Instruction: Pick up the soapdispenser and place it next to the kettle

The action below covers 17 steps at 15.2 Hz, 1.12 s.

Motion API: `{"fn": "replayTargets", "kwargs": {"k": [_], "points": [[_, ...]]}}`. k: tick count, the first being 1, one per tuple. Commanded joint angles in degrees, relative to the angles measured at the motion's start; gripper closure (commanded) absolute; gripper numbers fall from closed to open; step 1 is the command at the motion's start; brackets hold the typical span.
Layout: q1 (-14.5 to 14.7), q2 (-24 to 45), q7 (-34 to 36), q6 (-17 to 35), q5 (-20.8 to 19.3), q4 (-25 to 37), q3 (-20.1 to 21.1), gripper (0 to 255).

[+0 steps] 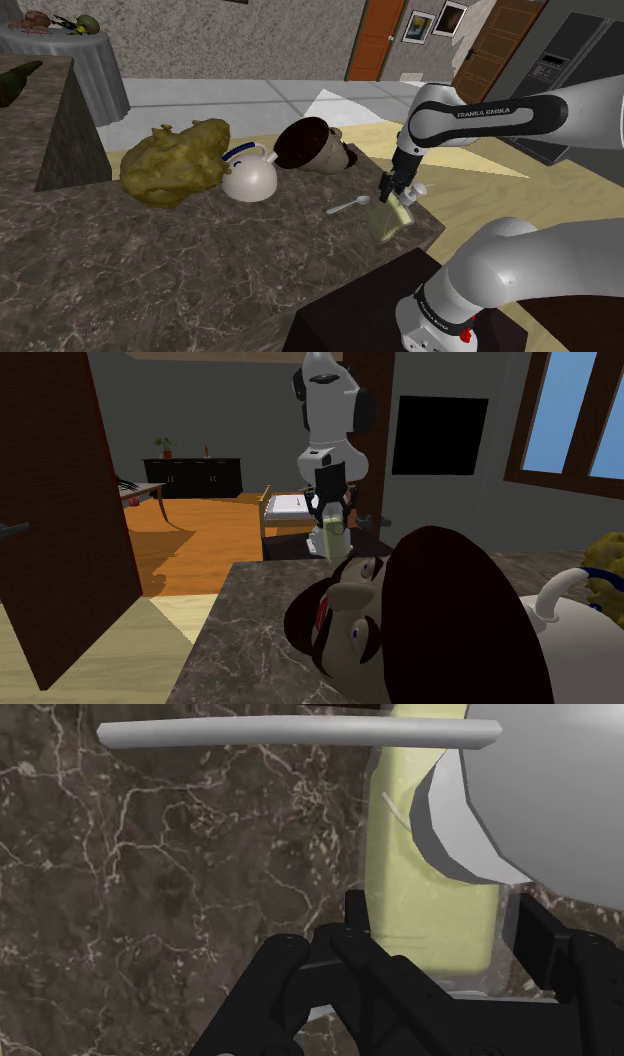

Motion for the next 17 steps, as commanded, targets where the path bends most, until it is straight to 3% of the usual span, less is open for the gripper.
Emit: {"fn": "replayTargets", "kwargs": {"k": [1, 17], "points": [[-0.06, -0.84, 0.1, -1.78, 0.06, 0.92, 0.25, 255], [0.22, -5.44, 1.16, -15.96, 1.3, 10.57, 2.48, 255]]}}
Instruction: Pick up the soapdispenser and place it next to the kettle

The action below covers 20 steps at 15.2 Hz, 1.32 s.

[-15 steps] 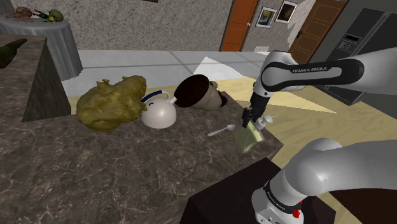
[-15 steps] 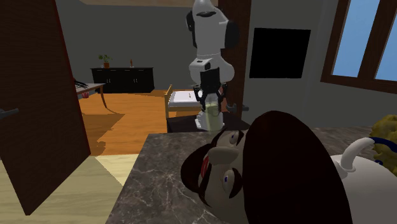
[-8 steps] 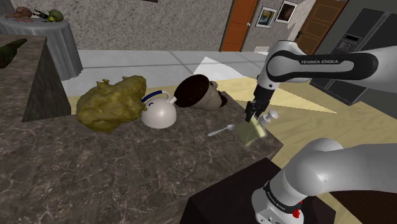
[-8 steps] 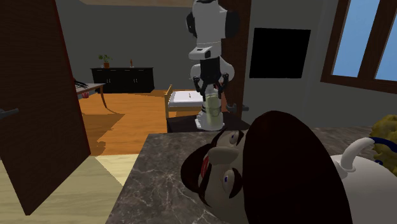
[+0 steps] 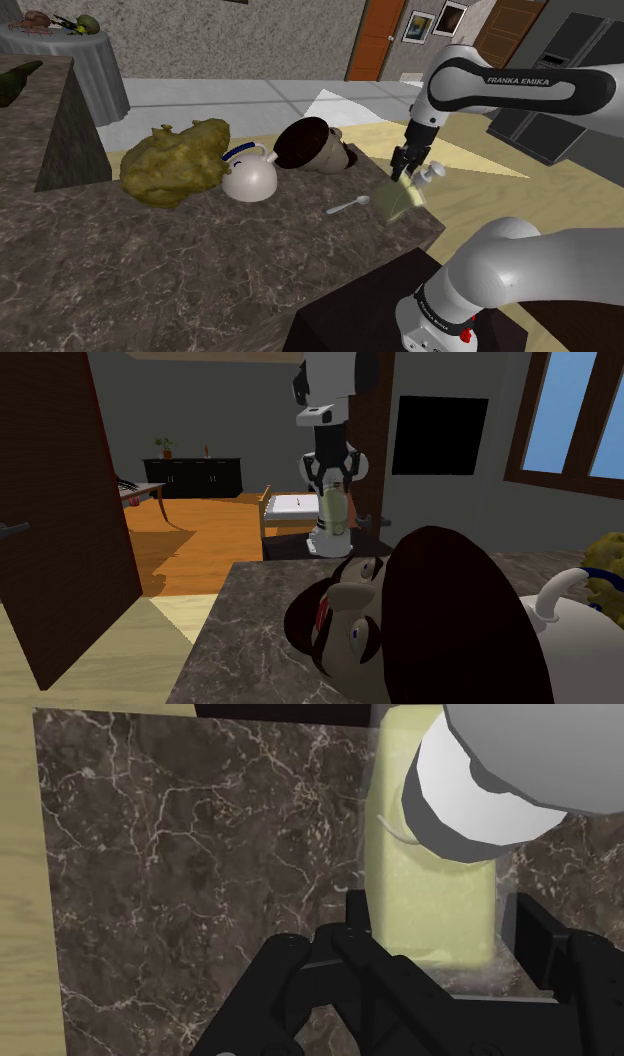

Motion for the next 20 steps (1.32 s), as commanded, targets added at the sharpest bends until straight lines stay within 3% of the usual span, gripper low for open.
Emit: {"fn": "replayTargets", "kwargs": {"k": [1, 20], "points": [[0.08, -0.46, 0.18, -1.96, 0.22, 1.49, 0.34, 255], [0.9, -0.06, 0.95, -16.35, 1.78, 16.32, 2.09, 255]]}}
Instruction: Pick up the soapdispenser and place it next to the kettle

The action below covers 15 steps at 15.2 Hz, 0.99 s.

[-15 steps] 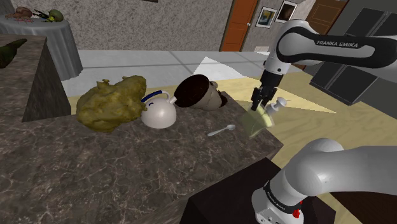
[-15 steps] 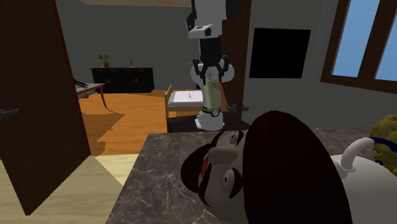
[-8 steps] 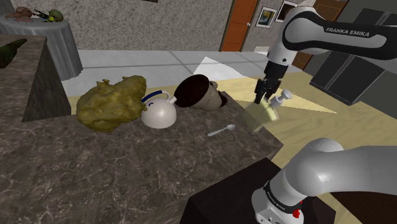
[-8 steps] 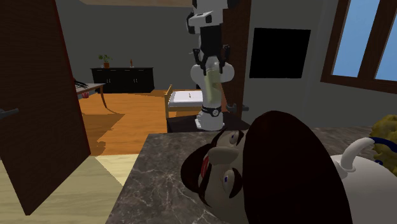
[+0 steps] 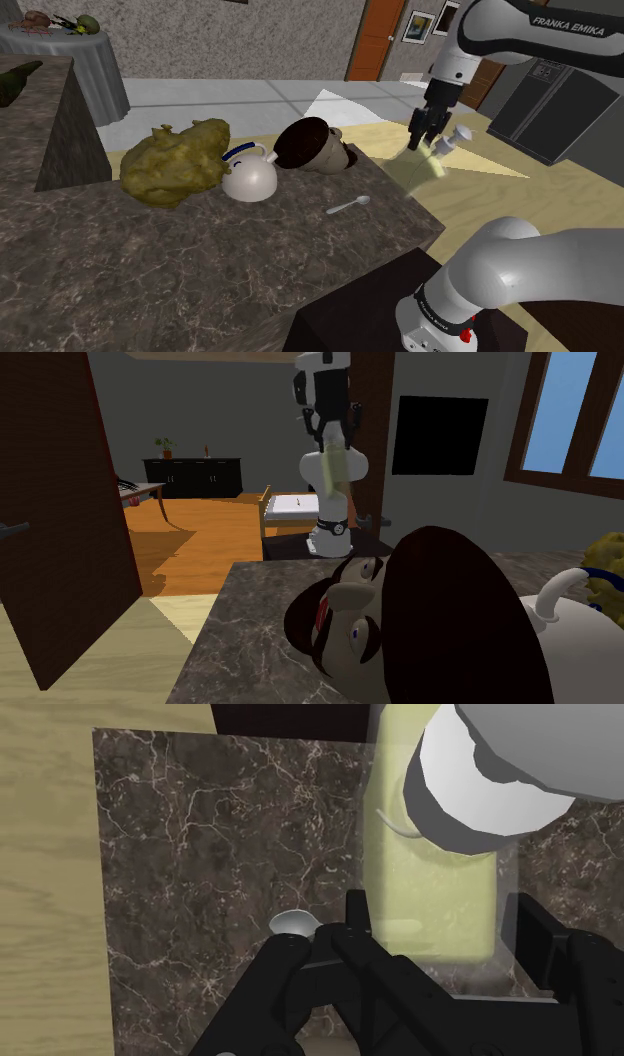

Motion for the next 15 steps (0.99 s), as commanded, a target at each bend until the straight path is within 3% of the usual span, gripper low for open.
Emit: {"fn": "replayTargets", "kwargs": {"k": [1, 15], "points": [[0.16, 0.44, 0.15, -1.25, 0.23, 1.67, 0.2, 255], [0.83, 3.44, 0.46, -10.6, 1.21, 14.02, 0.84, 255]]}}
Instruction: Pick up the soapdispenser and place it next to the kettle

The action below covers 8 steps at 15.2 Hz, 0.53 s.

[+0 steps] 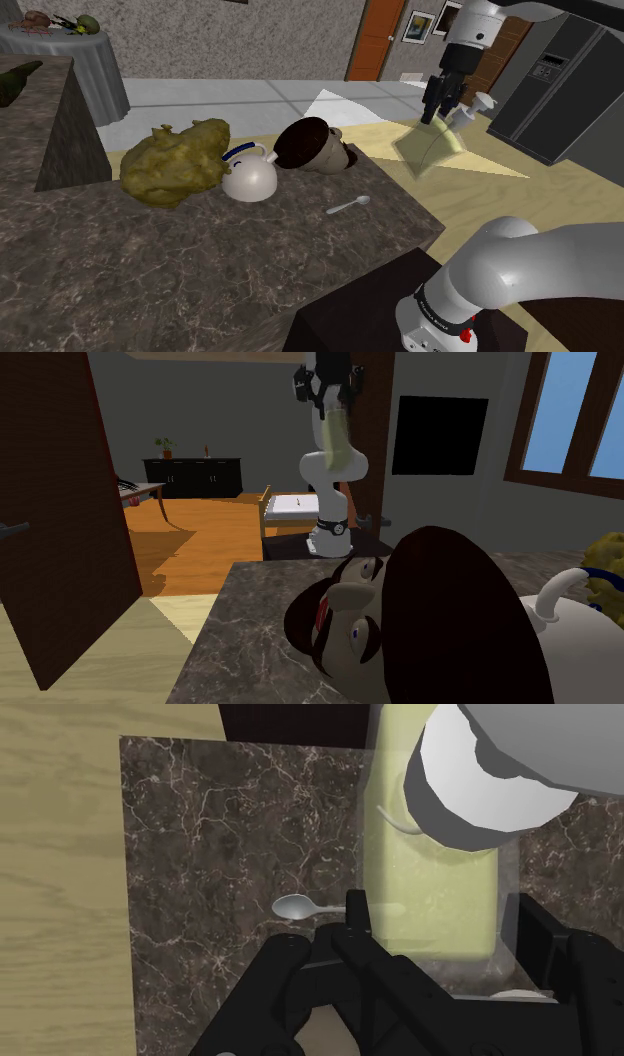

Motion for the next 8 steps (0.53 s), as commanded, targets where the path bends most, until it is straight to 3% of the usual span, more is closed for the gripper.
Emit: {"fn": "replayTargets", "kwargs": {"k": [1, 8], "points": [[0.46, 0.75, 1.37, -0.16, 1.01, 0.91, 1.12, 255], [3.29, 5.78, 10.22, 2.71, 6.89, 3.49, 8.22, 255]]}}
